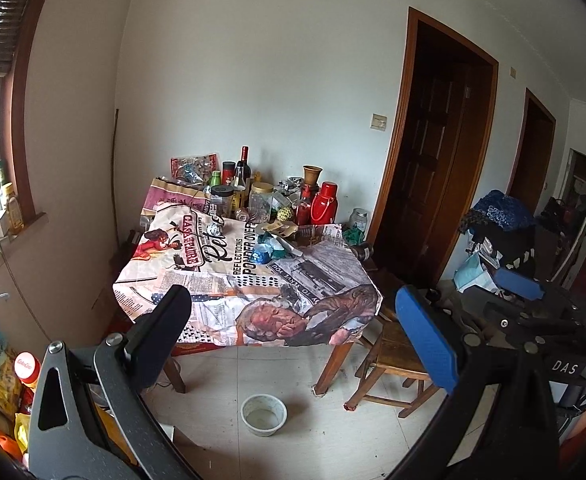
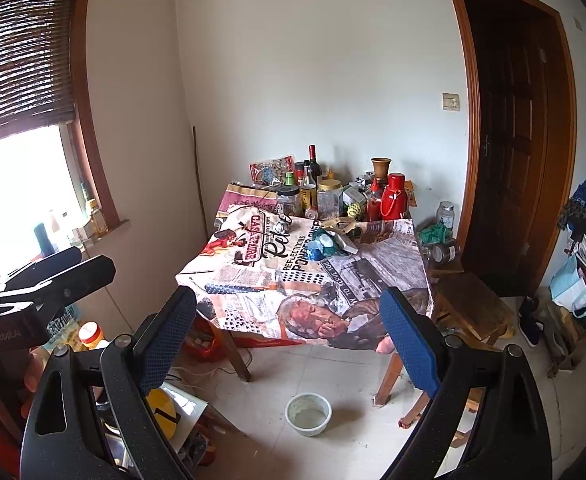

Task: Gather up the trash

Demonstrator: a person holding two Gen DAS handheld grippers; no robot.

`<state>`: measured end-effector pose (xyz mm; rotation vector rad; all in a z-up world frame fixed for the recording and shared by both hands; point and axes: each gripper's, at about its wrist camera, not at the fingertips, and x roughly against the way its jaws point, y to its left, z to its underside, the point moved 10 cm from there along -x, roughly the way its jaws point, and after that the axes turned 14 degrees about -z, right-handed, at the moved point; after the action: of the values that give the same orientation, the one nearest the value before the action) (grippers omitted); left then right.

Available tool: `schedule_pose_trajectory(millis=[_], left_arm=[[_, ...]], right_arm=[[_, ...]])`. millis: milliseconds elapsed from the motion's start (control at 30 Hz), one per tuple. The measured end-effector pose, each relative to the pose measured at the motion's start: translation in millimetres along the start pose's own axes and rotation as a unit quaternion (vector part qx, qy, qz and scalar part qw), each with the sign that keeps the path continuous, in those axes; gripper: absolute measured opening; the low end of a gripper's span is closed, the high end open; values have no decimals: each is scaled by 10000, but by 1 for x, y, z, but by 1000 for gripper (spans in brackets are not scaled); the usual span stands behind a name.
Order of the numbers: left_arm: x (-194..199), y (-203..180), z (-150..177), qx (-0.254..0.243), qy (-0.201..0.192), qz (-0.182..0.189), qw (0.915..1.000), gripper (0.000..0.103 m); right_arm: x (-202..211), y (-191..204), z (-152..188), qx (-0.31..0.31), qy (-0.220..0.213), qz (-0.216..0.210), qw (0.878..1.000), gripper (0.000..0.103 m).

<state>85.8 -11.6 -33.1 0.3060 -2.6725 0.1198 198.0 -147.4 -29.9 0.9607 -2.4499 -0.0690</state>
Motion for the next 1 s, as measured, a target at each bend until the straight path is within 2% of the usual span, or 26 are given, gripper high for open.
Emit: schedule_pose_trajectory(millis=[1000], left_arm=[[2,-7,2,10,-31,-7,10000,103]], right_arm=[[-1,-5,1,-14,9,4,10000,91]])
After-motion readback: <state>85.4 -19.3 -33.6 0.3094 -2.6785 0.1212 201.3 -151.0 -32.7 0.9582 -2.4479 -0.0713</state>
